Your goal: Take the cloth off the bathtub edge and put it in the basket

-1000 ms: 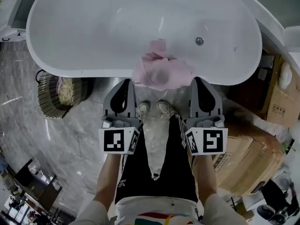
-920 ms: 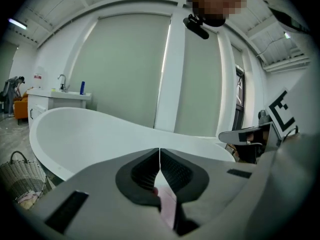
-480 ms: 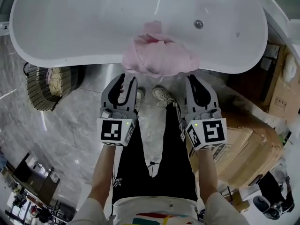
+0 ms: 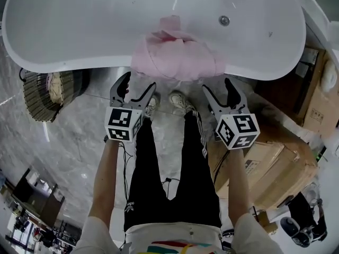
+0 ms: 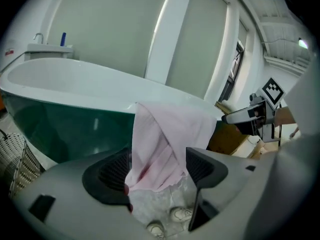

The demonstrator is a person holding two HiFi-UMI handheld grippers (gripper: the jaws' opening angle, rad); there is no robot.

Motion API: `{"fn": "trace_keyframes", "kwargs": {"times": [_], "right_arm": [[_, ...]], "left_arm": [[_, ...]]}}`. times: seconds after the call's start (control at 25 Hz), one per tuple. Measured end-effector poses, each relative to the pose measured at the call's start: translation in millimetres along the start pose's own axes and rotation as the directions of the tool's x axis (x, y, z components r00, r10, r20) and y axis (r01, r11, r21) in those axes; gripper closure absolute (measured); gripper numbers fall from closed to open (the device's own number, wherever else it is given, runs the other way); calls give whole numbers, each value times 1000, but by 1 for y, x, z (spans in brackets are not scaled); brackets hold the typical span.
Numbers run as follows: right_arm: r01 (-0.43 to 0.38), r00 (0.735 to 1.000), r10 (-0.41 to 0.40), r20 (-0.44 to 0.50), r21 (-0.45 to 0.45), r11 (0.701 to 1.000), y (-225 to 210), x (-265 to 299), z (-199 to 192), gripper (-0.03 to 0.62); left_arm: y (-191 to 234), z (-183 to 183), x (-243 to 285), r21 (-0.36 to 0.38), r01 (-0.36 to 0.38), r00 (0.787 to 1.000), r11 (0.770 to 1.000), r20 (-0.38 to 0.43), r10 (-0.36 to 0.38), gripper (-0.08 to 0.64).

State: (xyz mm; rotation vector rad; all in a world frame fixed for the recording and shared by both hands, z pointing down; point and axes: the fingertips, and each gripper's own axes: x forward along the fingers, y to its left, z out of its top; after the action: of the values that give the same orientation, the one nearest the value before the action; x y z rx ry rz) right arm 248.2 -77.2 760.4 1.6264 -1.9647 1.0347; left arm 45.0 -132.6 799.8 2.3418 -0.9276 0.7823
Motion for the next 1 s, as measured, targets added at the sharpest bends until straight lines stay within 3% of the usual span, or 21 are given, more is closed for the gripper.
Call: {"fn": "trace_keyframes", "kwargs": {"times": [0.36, 0.68, 1.0], "right_arm": [[-24, 992, 22, -126, -18, 1000, -11, 38, -42, 259], [-46, 989, 42, -140, -21, 999, -16, 54, -43, 259], [-142, 974, 129, -186, -60, 988, 1, 70, -45, 261]], "left_arm": [[6, -22, 29, 142, 14, 996, 990, -93, -1, 224], [6, -14, 42, 137, 43, 995, 990, -92, -31, 225], [-7, -20, 55, 235, 110, 987, 966, -140, -78, 225]]}}
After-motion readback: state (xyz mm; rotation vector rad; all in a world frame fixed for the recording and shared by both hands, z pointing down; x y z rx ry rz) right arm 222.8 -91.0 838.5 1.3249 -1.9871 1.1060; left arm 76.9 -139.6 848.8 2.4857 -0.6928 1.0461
